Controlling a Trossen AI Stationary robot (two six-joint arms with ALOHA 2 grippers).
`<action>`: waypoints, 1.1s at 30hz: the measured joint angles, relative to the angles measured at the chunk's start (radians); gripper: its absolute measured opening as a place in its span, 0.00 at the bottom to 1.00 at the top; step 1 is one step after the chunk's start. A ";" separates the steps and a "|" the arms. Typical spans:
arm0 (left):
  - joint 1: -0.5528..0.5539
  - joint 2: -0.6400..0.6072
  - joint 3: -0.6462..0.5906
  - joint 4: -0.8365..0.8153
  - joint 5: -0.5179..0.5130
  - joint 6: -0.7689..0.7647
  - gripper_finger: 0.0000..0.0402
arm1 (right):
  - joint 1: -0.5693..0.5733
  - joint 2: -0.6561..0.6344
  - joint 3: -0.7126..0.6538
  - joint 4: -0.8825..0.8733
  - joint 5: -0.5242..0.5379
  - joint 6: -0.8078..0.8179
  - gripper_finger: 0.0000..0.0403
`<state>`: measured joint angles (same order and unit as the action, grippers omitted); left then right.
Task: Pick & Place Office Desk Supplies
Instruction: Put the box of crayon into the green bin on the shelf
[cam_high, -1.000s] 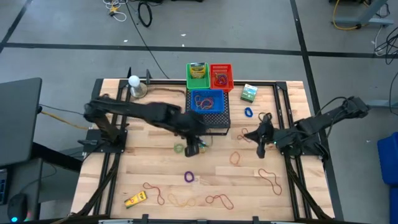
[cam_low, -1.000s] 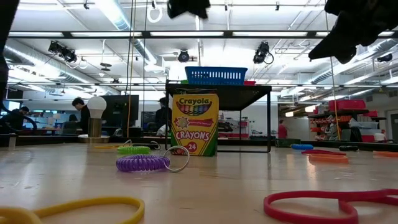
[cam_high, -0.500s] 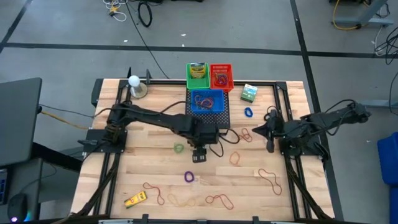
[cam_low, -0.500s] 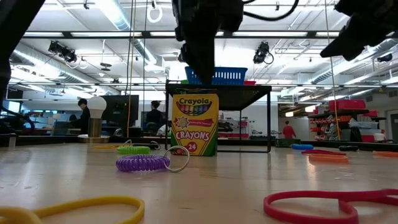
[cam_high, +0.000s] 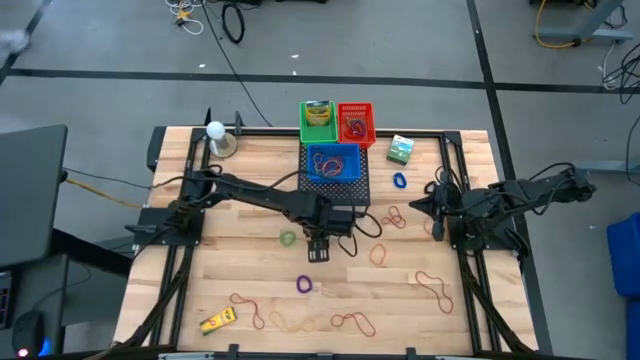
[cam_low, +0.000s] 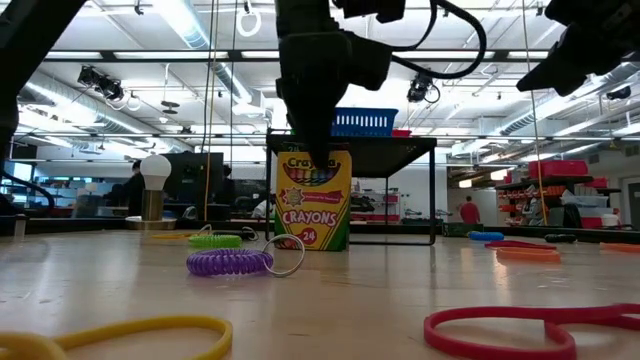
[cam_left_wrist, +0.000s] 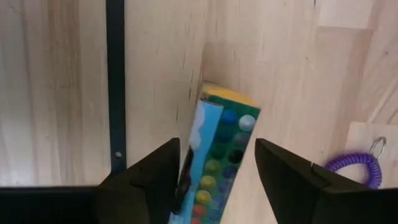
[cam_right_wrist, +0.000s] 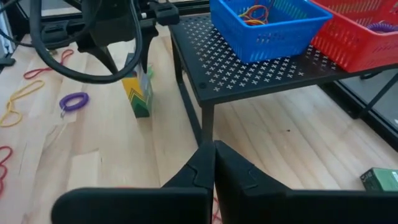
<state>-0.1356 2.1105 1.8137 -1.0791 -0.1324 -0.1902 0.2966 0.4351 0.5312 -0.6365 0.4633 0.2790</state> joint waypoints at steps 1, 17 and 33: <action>0.000 0.000 0.000 0.000 0.000 0.000 0.51 | 0.000 0.000 0.000 0.001 0.000 -0.001 0.02; 0.001 -0.049 0.202 -0.093 -0.020 0.065 0.17 | 0.000 0.000 0.000 0.003 0.006 -0.007 0.02; 0.345 -0.375 0.464 -0.191 -0.089 0.089 0.17 | 0.000 0.003 0.000 0.052 0.062 0.094 0.02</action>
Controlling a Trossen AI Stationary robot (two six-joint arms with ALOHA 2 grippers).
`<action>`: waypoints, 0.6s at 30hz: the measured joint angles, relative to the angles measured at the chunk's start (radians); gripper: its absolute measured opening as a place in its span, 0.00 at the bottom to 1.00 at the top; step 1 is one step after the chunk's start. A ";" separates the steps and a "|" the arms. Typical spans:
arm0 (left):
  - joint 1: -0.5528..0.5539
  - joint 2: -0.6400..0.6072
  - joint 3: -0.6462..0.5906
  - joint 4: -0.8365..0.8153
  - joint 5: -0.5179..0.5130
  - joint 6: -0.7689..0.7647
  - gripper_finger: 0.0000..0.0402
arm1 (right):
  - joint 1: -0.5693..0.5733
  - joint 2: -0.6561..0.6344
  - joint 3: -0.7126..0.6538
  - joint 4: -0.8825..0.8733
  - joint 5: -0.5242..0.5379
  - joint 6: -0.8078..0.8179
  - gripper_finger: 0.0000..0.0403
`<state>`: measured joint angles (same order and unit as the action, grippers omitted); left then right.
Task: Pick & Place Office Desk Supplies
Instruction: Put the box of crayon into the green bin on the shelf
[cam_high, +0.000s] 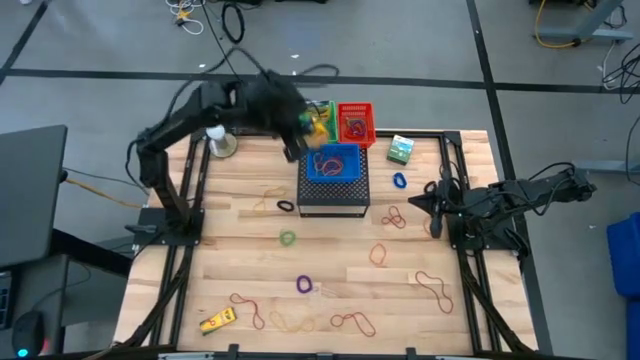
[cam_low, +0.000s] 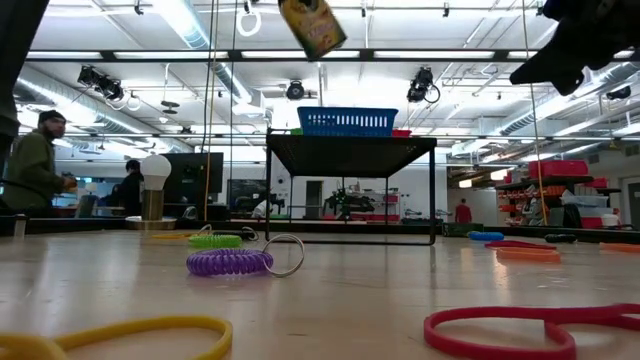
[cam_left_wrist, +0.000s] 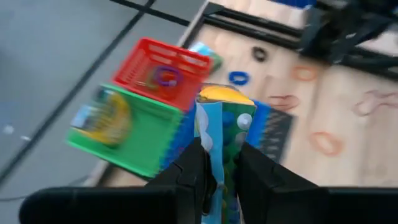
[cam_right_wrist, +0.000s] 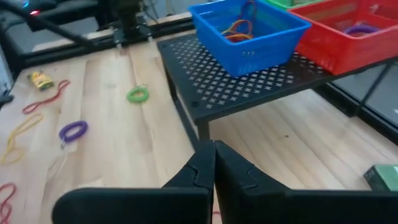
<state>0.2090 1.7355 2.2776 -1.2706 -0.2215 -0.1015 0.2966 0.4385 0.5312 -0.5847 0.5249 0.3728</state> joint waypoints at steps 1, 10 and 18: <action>0.031 0.000 -0.001 0.002 0.012 0.045 0.17 | 0.000 0.000 0.000 -0.002 0.010 0.016 0.02; 0.243 0.121 -0.002 0.015 0.164 0.392 0.17 | 0.000 0.000 0.000 -0.018 0.117 0.095 0.02; 0.279 0.250 -0.003 0.018 0.164 0.496 0.17 | 0.000 0.000 0.000 -0.019 0.136 0.142 0.02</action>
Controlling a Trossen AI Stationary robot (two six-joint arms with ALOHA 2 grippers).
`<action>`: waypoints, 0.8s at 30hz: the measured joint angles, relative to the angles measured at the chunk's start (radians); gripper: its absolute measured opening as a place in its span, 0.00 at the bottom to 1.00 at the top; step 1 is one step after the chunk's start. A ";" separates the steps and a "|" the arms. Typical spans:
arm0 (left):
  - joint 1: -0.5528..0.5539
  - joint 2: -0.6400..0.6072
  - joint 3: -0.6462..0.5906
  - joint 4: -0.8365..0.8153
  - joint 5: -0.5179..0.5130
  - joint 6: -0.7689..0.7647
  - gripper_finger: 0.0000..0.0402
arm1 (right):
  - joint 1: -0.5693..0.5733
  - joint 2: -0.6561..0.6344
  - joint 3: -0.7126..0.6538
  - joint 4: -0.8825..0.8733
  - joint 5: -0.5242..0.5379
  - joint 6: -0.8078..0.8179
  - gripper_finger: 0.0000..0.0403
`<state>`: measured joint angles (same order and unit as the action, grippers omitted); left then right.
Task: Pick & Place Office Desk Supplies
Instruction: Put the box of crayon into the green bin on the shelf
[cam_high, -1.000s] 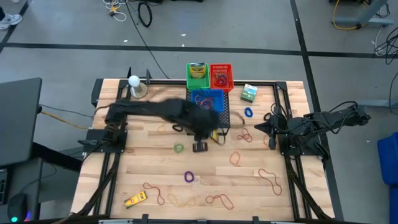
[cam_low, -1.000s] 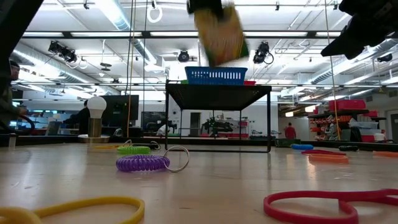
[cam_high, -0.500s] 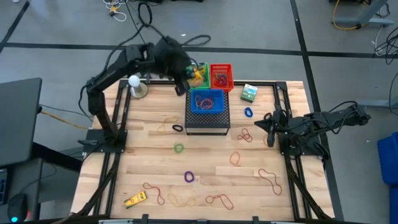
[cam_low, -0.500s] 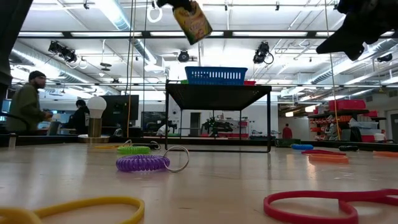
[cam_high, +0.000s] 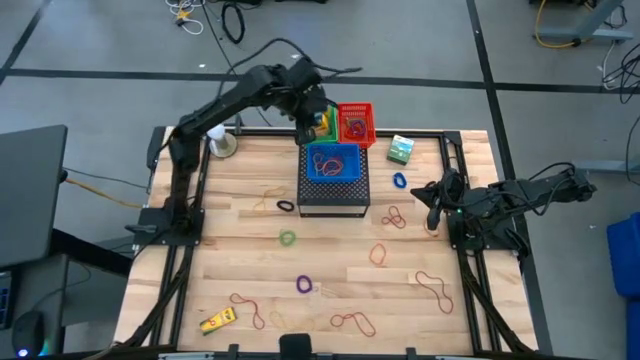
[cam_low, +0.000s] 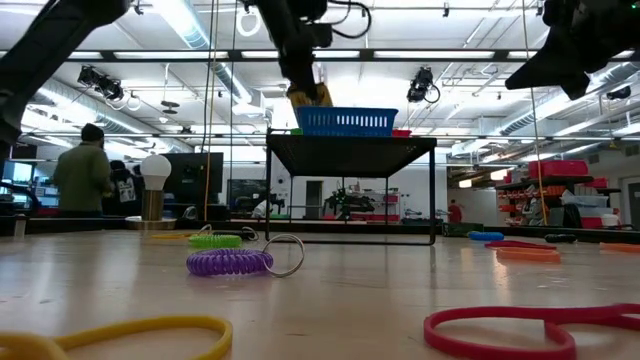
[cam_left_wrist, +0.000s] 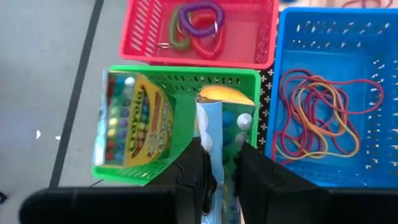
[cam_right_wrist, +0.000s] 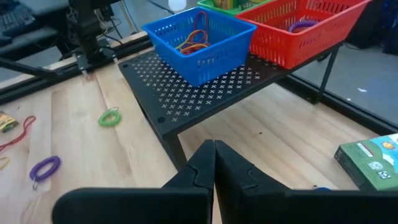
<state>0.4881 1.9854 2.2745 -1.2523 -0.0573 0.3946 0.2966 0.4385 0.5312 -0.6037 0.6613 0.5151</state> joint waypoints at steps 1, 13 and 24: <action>-0.001 0.007 0.000 0.004 -0.009 0.001 0.17 | 0.000 0.000 0.000 0.000 0.000 0.000 0.02; -0.004 0.064 -0.005 0.035 -0.104 0.026 0.17 | 0.000 0.000 0.000 -0.025 0.000 0.023 0.02; -0.003 0.066 -0.006 0.049 -0.179 0.032 0.25 | 0.000 0.000 0.000 -0.053 -0.002 0.020 0.02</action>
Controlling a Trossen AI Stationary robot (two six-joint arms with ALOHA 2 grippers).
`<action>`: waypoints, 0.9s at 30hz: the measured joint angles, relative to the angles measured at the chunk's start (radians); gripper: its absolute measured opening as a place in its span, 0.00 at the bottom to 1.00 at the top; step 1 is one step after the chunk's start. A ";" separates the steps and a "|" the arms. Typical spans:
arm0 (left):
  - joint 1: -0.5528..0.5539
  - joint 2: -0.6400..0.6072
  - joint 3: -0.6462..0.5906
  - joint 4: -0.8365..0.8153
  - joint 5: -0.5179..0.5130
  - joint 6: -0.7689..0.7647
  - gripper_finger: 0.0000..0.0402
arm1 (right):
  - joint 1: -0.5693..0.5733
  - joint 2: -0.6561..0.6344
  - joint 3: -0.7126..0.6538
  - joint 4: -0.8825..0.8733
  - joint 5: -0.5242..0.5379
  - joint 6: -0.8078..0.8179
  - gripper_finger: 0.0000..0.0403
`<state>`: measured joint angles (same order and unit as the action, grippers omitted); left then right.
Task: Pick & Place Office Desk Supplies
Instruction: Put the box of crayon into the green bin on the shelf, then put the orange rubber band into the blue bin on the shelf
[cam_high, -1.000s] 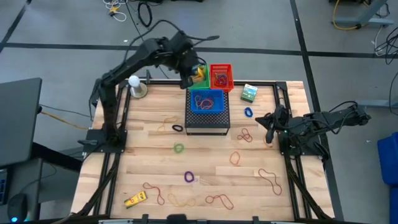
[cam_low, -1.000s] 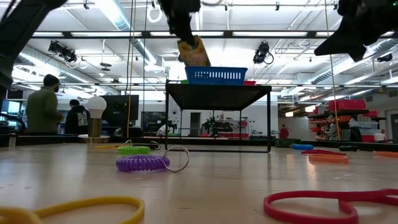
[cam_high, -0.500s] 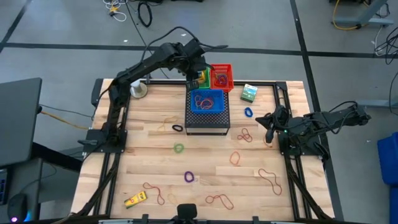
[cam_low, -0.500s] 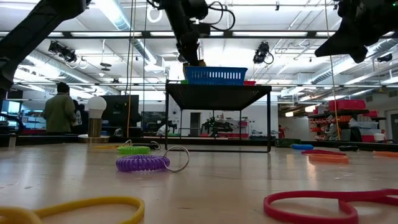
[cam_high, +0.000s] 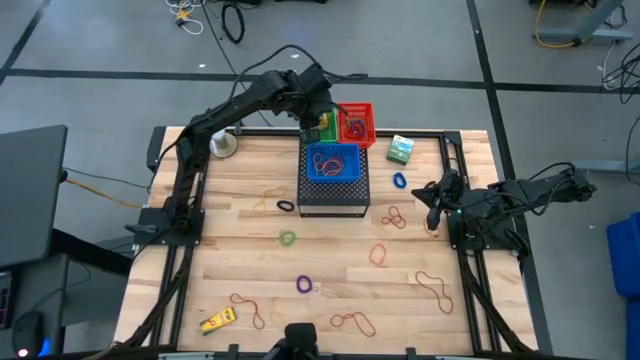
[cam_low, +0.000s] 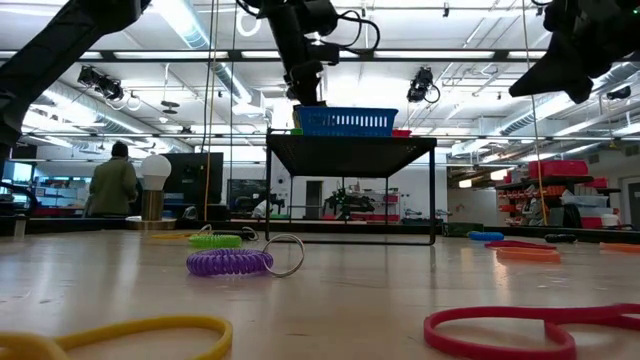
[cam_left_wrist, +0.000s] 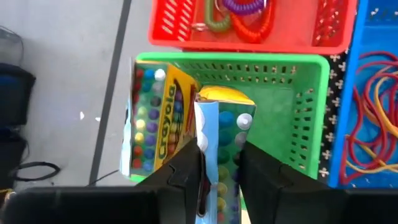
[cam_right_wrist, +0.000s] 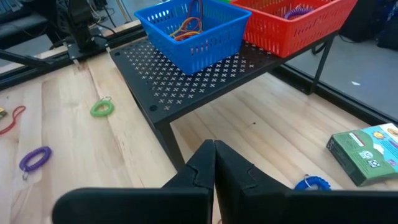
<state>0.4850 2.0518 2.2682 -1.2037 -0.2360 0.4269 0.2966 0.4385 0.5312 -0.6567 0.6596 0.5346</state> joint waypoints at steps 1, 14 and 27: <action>0.000 0.000 0.000 0.007 0.000 0.005 0.26 | 0.000 0.000 0.000 -0.001 0.000 0.000 0.02; 0.000 -0.001 0.000 0.064 -0.035 0.085 0.42 | 0.000 0.000 0.000 -0.014 0.000 -0.008 0.02; -0.007 -0.010 0.041 0.104 -0.152 0.123 0.51 | 0.000 0.000 0.000 -0.013 0.000 -0.015 0.02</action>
<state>0.4778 2.0420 2.3089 -1.1000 -0.3877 0.5499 0.2966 0.4385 0.5312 -0.6701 0.6594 0.5197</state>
